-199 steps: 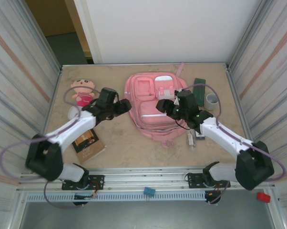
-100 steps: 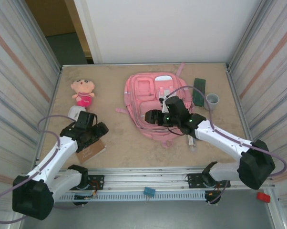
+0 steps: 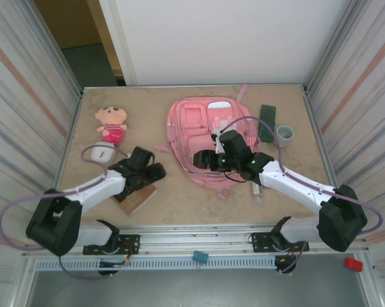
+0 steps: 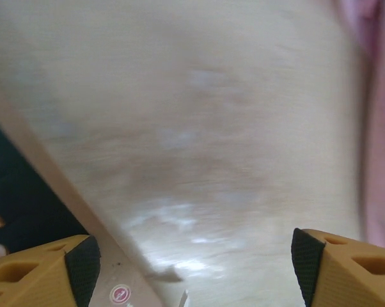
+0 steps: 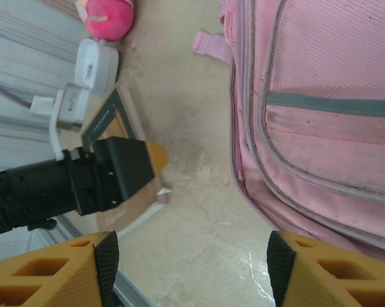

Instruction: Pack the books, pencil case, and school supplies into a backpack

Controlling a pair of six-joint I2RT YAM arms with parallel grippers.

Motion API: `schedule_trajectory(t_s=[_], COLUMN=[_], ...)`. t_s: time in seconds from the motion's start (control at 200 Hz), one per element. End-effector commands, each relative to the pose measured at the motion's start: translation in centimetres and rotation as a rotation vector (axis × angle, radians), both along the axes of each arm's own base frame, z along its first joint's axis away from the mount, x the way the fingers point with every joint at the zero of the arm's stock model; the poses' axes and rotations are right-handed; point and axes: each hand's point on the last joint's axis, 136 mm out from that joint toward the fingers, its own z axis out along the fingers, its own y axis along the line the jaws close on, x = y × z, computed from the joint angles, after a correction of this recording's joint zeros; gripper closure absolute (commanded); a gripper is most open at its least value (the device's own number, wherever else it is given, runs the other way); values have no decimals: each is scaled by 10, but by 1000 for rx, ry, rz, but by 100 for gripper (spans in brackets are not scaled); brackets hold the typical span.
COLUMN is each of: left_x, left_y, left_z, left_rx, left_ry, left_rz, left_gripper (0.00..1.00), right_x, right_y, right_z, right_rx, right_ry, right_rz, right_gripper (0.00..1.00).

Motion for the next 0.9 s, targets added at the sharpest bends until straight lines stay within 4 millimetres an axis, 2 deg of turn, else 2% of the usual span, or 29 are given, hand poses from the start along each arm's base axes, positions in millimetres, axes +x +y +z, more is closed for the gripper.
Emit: schedule_trajectory(t_s=[0.0,0.085,0.16,0.241,0.341,0.501,0.591,0.767,0.897], left_x=[-14,-9,-7,-9,-20,-38,-39,-25,-4], left_y=[-37,-47,-45,-29,-2,43,61,87,85], left_z=[-16,2,21,43,54,45,38,26,14], left_rx=[-62,-75,-70,-49,-52,-76,-105,-19,10], left_ry=[92,64,35,-1,2,17,26,-5,6], left_rz=[-68,-88,-82,-43,37,157,198,192,122], left_gripper=[18,18,18,18,18,18,18,18,19], right_x=[-3,-5,-6,-5,-4,-6,-2,2,0], right_y=[-6,-5,-5,-3,6,37,40,42,46], right_z=[2,3,4,5,4,-1,-4,-2,-4], right_rx=[-29,-23,-21,-24,-29,-38,-79,-66,-46], right_ry=[-23,-18,-19,-23,-16,6,6,-3,17], right_rz=[9,9,9,16,52,152,150,142,152], right_gripper=[36,36,36,36,36,35,35,35,35])
